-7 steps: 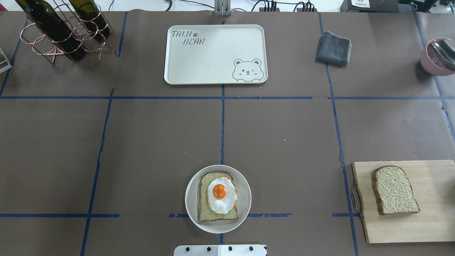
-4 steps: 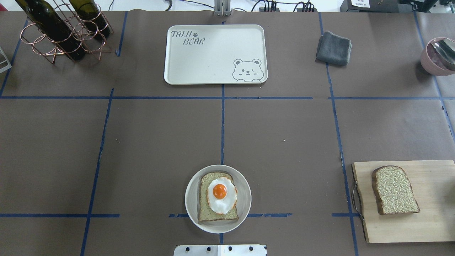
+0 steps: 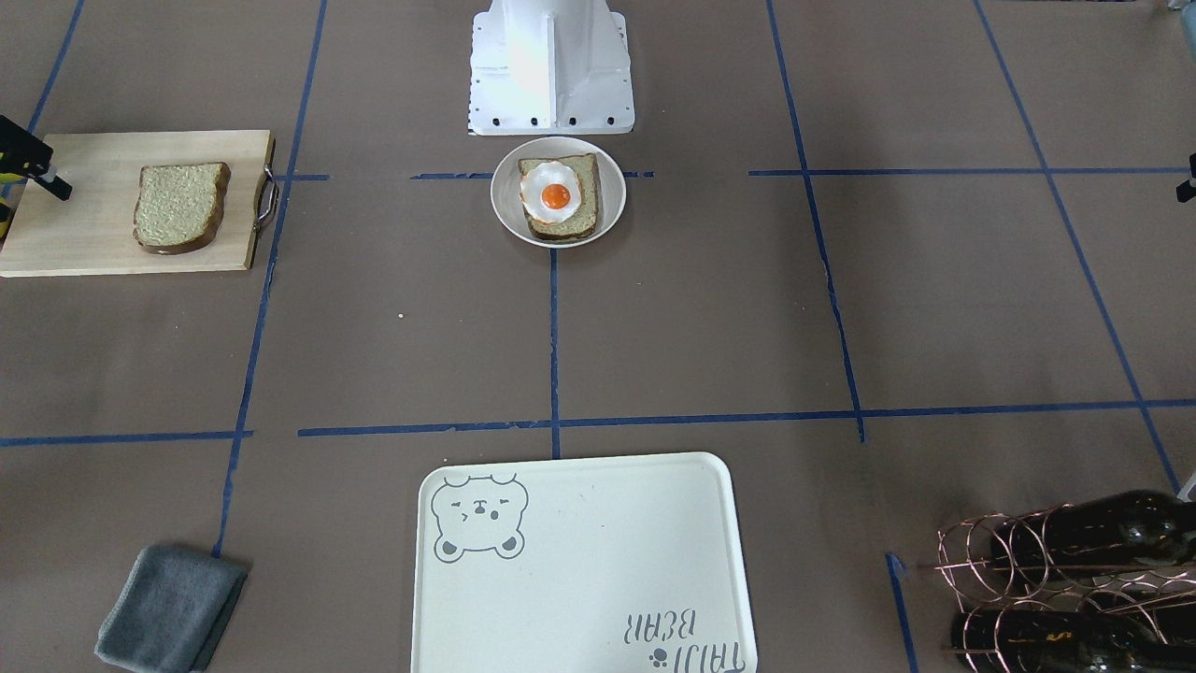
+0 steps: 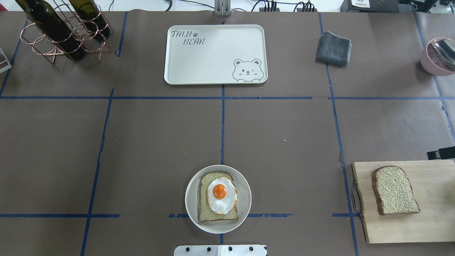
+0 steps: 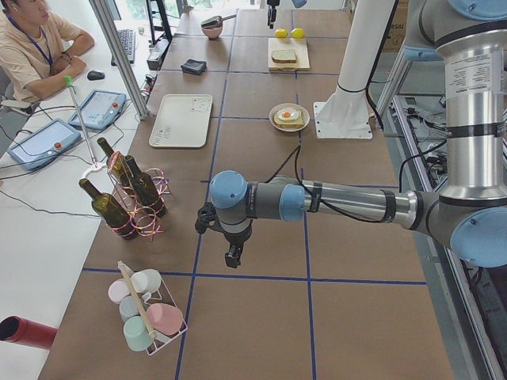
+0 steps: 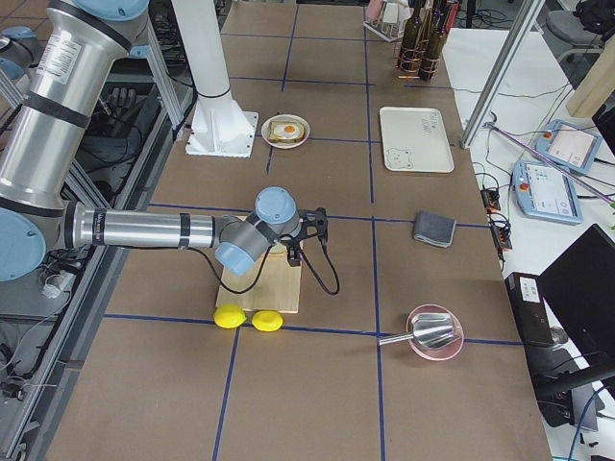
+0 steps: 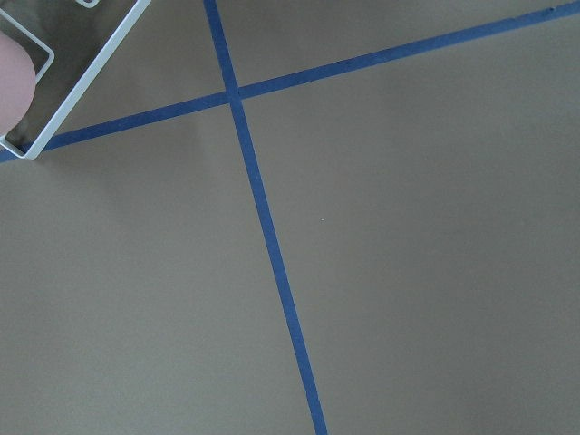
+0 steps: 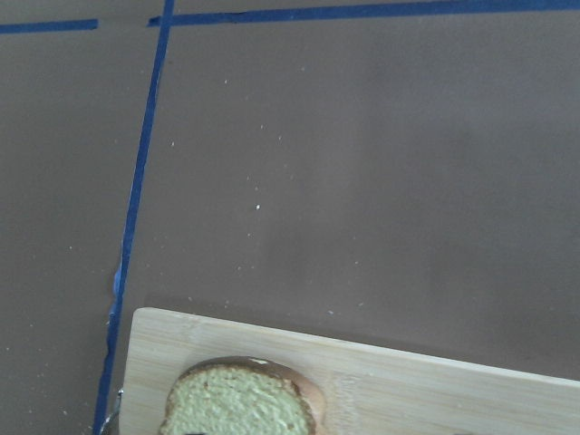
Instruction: Make sandwich and place on tray
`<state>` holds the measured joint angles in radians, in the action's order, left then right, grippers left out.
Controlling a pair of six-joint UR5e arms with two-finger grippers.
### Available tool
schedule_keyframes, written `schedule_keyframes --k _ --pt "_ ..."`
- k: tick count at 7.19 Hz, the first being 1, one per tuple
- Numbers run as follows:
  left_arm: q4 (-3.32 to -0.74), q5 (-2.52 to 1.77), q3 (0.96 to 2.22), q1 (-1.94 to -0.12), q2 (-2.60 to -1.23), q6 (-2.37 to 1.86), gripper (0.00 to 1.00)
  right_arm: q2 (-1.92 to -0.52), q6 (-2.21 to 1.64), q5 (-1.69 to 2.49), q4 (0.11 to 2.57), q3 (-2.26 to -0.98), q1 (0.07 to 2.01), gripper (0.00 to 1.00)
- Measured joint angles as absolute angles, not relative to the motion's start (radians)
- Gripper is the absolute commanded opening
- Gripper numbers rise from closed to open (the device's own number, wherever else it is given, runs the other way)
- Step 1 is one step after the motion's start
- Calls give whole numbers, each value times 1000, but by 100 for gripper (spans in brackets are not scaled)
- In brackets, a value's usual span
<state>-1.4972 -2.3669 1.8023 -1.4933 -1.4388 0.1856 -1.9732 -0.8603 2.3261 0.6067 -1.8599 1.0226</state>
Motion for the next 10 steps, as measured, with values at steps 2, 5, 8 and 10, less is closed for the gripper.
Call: schedule_keyframes --k 2,5,8,10 --pt "-1497 -2367 1802 -1493 -1439 186 100 -1983 -1030 2121 516 -1857 791 80" --pt "-1497 -2367 1802 -1493 -1439 187 100 -2047 -1086 2021 423 -1853 657 70" --pt "-1497 -2367 1802 -1493 -1437 186 100 -2094 -1087 2019 384 -1847 620 64" --pt "-1497 -2367 1802 -1492 -1438 186 100 -2100 -1088 2017 373 -1830 597 61"
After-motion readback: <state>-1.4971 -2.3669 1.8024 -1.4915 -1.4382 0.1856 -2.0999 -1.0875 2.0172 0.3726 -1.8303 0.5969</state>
